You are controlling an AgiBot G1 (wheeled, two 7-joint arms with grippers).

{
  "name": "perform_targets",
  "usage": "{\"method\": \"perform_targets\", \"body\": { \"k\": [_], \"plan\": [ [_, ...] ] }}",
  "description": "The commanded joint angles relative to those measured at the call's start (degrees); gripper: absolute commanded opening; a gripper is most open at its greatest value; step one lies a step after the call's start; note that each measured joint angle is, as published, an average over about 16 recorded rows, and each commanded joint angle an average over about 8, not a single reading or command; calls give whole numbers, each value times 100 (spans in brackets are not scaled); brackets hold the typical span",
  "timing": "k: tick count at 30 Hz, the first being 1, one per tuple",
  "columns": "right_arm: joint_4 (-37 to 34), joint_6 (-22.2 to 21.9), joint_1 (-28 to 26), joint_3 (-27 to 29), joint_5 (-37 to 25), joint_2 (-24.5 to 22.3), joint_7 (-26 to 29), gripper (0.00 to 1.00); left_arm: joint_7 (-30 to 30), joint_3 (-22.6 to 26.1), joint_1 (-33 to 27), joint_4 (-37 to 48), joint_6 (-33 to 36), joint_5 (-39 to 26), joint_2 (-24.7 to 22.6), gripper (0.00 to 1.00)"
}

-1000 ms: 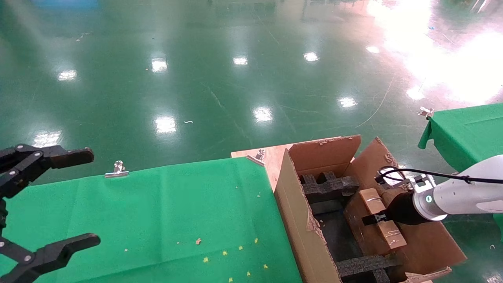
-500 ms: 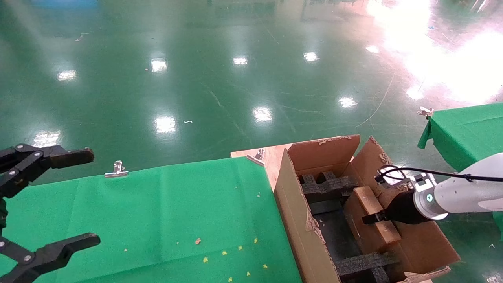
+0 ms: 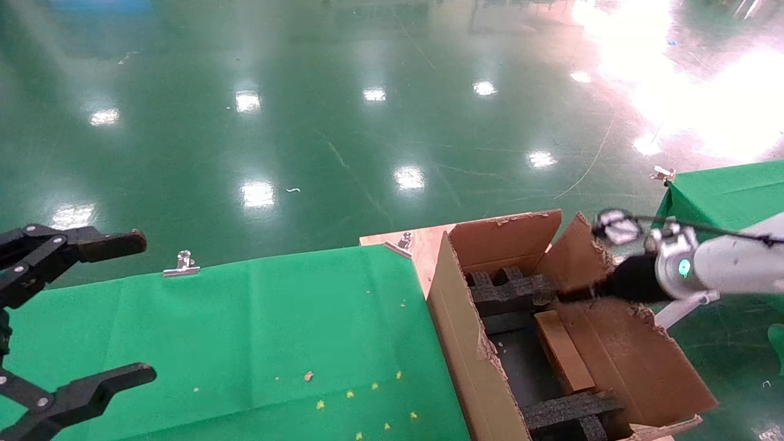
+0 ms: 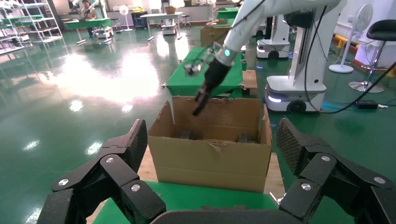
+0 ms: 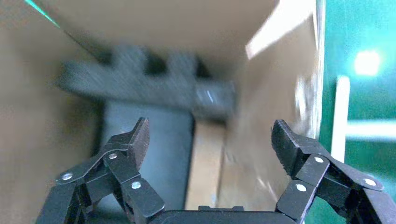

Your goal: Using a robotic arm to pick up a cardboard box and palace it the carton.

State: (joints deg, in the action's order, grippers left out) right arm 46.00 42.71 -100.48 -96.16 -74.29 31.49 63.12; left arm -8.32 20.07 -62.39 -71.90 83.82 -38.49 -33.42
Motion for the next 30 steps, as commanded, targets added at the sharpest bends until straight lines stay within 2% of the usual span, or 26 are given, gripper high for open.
{"method": "perform_targets", "body": {
  "k": [1, 9, 16, 21, 30],
  "plan": [
    [182, -26, -158, 48, -26, -81, 2, 100, 0, 0, 0, 0, 0, 0, 0, 100],
    [1535, -49, -467, 477, 537, -756, -526, 100, 0, 0, 0, 0, 0, 0, 0, 100],
    [2407, 473, -455, 920, 1722, -1291, -1431, 100, 0, 1, 0, 0, -1, 1, 0, 100],
    [2636, 860, -418, 1122, 2388, -1483, -1809, 100, 1, 0, 1, 1, -2, 4, 1, 100],
    [2586, 920, -333, 1226, 2410, -1431, -1827, 100, 1, 1, 1, 2, -2, 5, 1, 100]
  ]
}}
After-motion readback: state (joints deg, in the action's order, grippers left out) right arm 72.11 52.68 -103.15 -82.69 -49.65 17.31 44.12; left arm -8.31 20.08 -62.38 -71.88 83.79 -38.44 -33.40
